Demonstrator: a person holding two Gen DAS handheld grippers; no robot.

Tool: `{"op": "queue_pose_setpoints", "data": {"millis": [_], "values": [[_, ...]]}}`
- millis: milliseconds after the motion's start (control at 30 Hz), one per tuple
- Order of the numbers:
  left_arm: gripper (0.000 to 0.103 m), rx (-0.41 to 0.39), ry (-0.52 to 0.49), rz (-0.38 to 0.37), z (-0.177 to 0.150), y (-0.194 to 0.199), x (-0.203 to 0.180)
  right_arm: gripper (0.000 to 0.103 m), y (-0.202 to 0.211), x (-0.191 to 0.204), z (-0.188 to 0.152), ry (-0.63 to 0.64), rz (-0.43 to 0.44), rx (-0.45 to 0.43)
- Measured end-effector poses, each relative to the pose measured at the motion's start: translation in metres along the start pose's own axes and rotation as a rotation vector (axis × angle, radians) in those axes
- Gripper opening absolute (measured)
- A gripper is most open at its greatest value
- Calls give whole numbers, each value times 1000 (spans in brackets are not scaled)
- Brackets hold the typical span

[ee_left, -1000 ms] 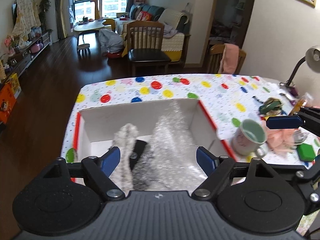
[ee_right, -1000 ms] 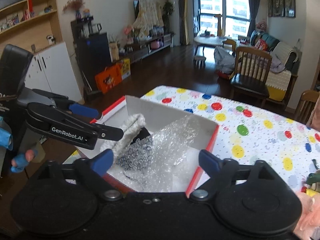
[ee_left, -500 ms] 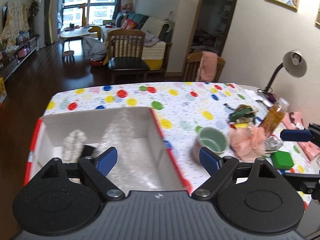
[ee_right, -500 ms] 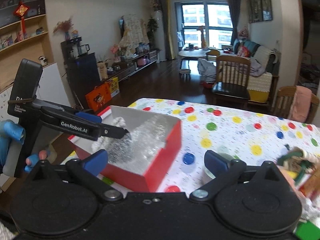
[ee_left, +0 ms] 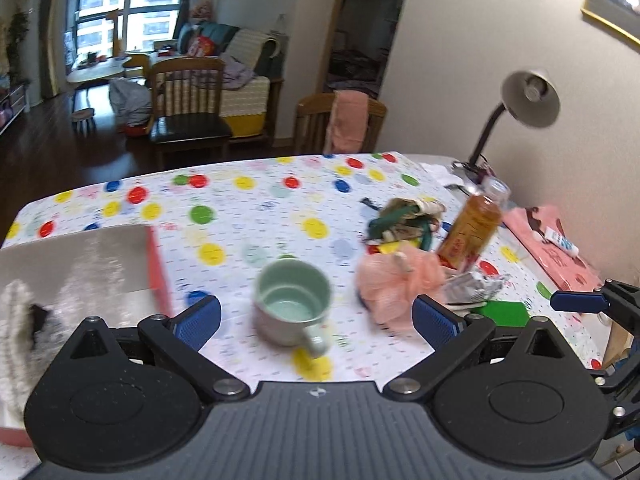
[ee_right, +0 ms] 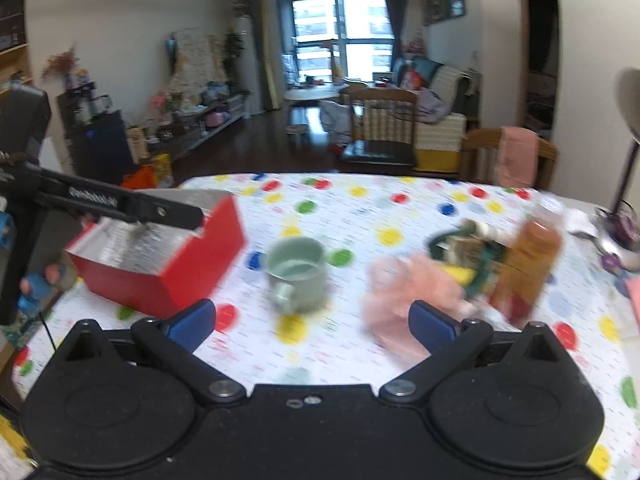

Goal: Organize soft objects
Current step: 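Grasp the pink mesh puff with the left gripper while the right gripper grasps the green sponge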

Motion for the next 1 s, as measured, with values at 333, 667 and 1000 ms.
{"op": "queue_pose_setpoints", "data": {"millis": [333,667,1000], "values": [[102,47,-29,-153,10,-49,-84,103,13,-84,-41,-36,-112,60],[102,90,-53,-111,18,-109,-133,103,-8,-155,-66,30,-89,164],[102,165,-95,-47,19,-172,-152,103,-50,-195,-73,130,-33,279]]}}
Point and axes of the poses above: each gripper's, at about its wrist camera, not at the fingertips, and y roughly against the way its jaws point, x to its left, z to its top, the point moved 3 cm from there along -y, roughly the way its jaws point, and after that the axes turned 2 degrees about z, right-handed, at the moved point
